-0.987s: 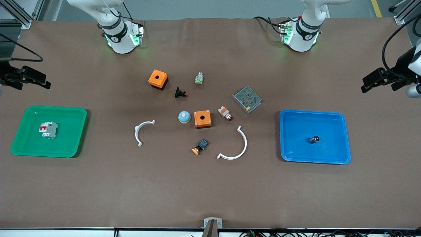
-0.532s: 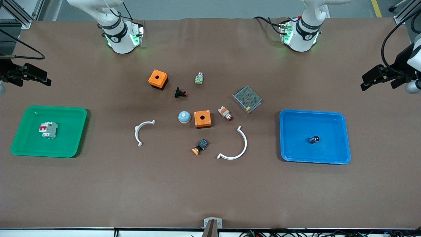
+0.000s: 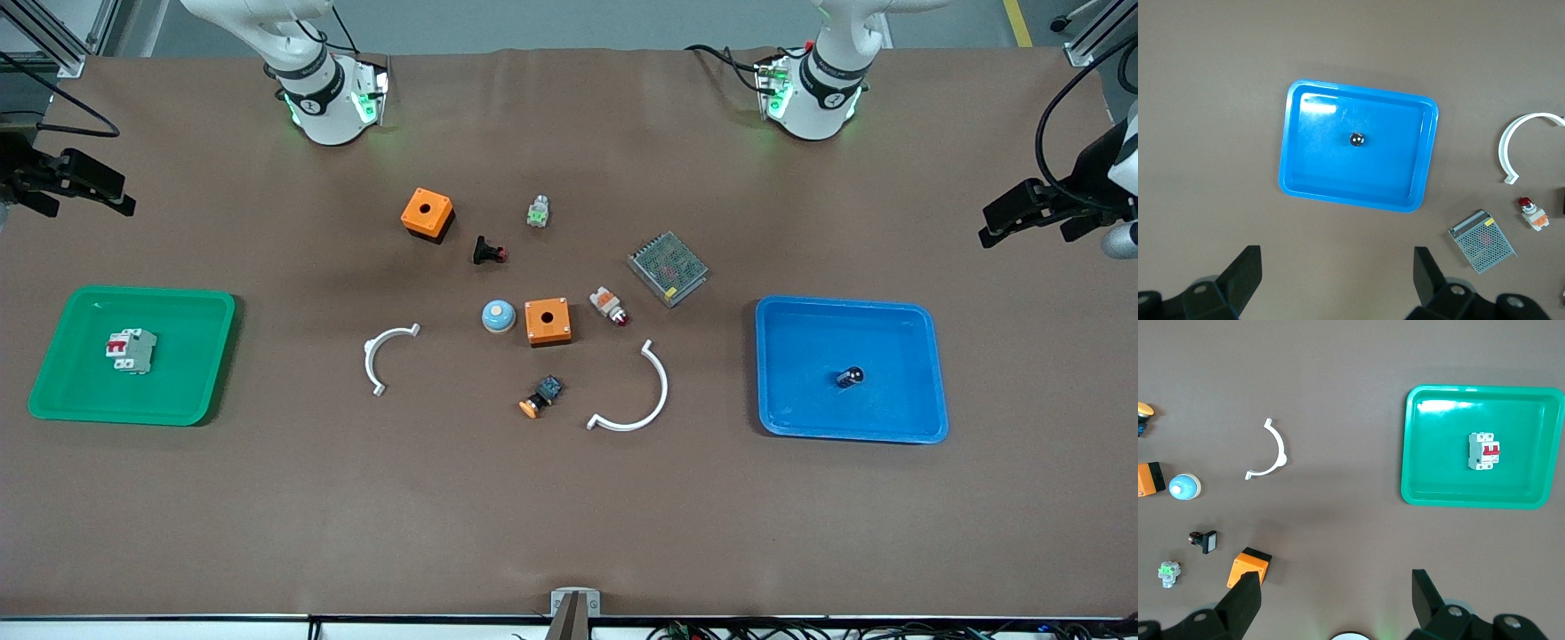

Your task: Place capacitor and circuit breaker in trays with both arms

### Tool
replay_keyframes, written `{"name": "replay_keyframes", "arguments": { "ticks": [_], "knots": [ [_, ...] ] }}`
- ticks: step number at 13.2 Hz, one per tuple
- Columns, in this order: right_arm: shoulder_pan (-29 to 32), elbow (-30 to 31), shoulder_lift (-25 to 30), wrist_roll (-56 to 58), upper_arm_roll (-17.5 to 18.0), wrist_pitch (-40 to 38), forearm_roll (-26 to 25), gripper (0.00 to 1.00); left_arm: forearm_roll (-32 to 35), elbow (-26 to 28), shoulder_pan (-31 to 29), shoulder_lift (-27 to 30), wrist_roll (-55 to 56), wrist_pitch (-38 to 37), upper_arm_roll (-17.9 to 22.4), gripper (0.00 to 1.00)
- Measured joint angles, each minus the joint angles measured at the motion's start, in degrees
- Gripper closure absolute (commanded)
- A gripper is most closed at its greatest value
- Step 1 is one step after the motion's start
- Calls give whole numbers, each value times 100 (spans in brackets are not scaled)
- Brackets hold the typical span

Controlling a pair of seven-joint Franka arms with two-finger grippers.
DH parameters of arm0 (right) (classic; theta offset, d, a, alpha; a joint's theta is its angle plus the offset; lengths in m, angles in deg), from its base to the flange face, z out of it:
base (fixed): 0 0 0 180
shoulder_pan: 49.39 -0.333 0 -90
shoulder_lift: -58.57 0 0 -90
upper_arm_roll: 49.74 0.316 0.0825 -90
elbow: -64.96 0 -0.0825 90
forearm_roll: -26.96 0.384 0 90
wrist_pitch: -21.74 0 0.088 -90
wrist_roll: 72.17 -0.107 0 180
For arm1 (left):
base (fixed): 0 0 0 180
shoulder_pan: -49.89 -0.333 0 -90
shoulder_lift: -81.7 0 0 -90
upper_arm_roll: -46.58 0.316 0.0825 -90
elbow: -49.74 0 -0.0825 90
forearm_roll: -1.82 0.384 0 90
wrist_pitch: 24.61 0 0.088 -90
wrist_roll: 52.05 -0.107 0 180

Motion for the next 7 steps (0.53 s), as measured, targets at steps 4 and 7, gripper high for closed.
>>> {"name": "replay_keyframes", "arguments": {
  "ticks": [4, 7],
  "knots": [
    [0, 7, 15, 0, -1, 47, 0, 0, 0, -31, 2, 0, -4, -1, 0, 0],
    [0, 8, 51, 0, -1, 122, 0, 0, 0, -32, 2, -1, -4, -6, 0, 0]
  ]
}}
